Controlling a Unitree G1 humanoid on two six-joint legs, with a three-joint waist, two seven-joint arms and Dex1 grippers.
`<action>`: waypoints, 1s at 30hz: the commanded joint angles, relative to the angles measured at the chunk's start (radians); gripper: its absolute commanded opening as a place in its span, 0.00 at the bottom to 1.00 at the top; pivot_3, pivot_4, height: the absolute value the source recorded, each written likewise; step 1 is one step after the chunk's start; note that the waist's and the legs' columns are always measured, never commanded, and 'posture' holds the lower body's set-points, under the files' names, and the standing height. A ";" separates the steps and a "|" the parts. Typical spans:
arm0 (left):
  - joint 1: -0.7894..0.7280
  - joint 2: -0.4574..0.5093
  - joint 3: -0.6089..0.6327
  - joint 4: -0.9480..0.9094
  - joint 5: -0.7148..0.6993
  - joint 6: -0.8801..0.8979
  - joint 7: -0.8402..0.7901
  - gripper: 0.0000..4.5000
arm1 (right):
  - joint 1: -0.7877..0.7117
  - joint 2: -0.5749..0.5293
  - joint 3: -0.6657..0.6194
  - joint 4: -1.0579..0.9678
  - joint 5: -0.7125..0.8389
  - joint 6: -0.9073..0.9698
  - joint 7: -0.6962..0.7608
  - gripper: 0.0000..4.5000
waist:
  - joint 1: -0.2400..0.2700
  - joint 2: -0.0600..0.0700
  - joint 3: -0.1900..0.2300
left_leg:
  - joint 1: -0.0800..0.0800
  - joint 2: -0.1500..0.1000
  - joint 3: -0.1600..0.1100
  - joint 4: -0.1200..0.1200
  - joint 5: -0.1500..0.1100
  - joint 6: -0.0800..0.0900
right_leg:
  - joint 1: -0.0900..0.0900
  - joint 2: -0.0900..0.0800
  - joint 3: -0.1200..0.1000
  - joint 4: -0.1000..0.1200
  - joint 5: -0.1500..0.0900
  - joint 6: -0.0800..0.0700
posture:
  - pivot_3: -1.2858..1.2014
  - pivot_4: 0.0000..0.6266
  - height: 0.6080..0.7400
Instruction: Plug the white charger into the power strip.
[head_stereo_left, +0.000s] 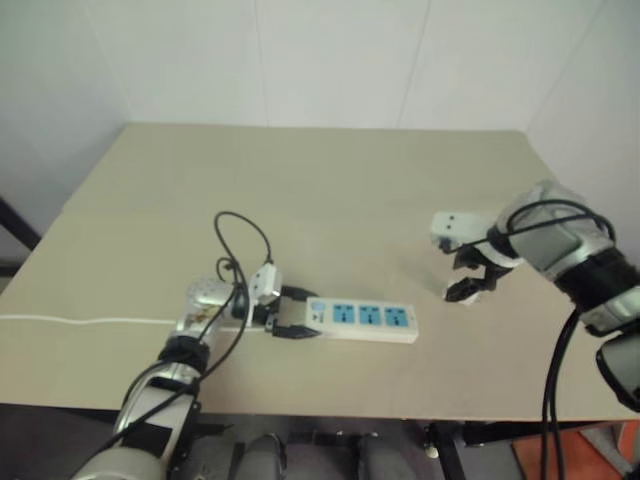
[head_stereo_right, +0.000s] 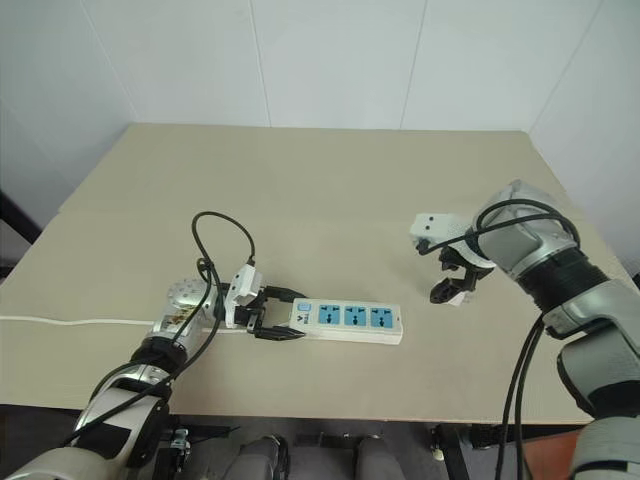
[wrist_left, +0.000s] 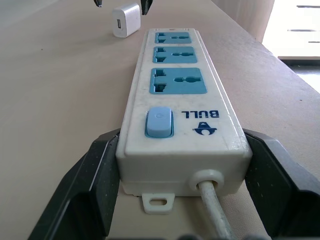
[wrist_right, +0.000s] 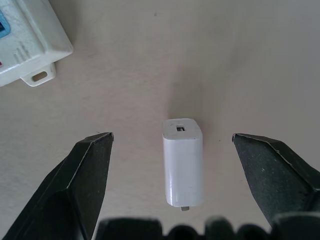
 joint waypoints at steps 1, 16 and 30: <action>0.002 -0.009 -0.019 -0.005 0.018 -0.015 -0.005 0.72 | 0.004 0.014 -0.018 0.058 -0.055 -0.014 -0.007 1.00 | 0.001 0.000 0.000 | 0.000 0.000 0.000 0.000 0.000 0.000 | 0.000 0.000 0.000 0.000 0.000 0.000 | 0.52 0.24 1.00; 0.011 -0.057 -0.043 -0.012 0.033 -0.023 0.034 0.72 | -0.022 0.129 -0.075 0.333 -0.143 -0.112 -0.040 1.00 | 0.004 0.000 0.000 | 0.000 -0.001 0.000 0.001 0.000 0.000 | 0.001 0.000 0.000 0.000 0.000 0.000 | 0.52 0.24 1.00; 0.022 -0.034 -0.053 -0.037 0.040 -0.015 0.049 0.72 | -0.039 0.180 -0.129 0.398 -0.185 -0.158 -0.029 0.34 | 0.001 0.001 0.000 | 0.002 -0.001 0.000 0.001 0.000 -0.001 | 0.002 0.000 0.000 0.001 0.001 0.000 | 0.52 0.24 1.00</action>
